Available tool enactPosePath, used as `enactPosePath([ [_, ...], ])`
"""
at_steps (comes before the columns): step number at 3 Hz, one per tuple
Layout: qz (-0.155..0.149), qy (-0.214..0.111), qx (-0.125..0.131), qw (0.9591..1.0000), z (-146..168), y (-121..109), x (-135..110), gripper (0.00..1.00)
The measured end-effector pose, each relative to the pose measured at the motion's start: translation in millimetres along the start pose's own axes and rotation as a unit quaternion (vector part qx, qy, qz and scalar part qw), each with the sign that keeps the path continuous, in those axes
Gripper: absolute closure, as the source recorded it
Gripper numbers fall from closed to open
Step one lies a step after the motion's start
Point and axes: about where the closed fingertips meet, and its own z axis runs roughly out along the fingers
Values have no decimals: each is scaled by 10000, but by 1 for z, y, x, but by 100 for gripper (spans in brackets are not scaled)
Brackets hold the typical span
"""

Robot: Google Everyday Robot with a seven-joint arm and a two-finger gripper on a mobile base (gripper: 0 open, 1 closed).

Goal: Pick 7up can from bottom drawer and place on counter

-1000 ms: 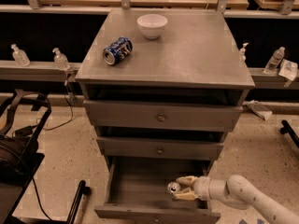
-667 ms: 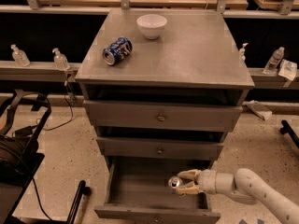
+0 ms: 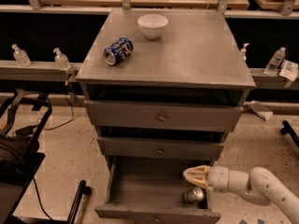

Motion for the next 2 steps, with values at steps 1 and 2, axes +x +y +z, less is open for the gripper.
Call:
enactPosePath([
  [1, 262, -161, 31, 9995, -5, 7, 6, 100],
  [2, 430, 397, -32, 9983, 0, 16, 20, 82],
])
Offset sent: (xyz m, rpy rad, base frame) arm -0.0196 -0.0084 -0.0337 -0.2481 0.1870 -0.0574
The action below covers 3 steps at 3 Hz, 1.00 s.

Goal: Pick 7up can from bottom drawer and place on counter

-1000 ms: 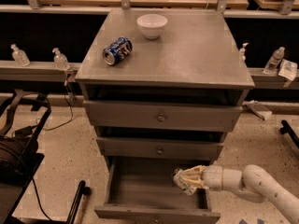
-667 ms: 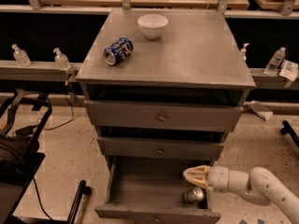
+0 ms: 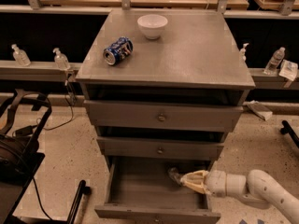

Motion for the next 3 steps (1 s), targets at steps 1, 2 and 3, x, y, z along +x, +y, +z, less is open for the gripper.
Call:
enactPosePath([
  [1, 275, 1394, 132, 9898, 5, -7, 40, 51],
  [2, 635, 2128, 437, 9740, 4, -22, 76, 22],
  [3, 909, 2059, 1166, 9674, 4, -35, 116, 0],
])
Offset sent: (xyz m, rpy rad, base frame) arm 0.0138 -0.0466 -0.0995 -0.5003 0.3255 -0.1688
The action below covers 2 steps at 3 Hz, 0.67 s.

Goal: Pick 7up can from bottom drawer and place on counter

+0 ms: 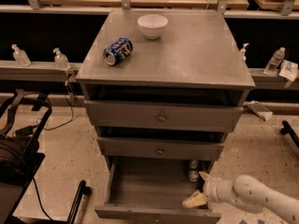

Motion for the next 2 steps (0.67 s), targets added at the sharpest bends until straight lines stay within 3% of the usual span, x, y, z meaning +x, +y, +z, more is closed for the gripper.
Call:
enactPosePath([
  [1, -108, -280, 606, 9977, 10, -9, 7, 0],
  [2, -111, -306, 694, 9971, 11, -13, 6, 0],
])
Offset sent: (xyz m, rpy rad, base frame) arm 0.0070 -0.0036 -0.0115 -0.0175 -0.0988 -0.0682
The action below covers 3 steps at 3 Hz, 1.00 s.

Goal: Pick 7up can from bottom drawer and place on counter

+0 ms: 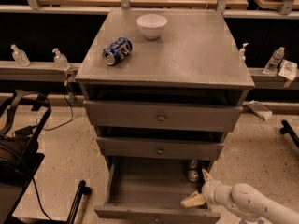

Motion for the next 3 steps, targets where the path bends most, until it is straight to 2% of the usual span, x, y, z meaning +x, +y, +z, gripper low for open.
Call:
enactPosePath([
  [1, -60, 63, -1, 10000, 14, 0, 2, 0],
  [2, -120, 93, 362, 9992, 38, -17, 7, 0],
  [3, -104, 132, 807, 9966, 63, -39, 21, 0],
])
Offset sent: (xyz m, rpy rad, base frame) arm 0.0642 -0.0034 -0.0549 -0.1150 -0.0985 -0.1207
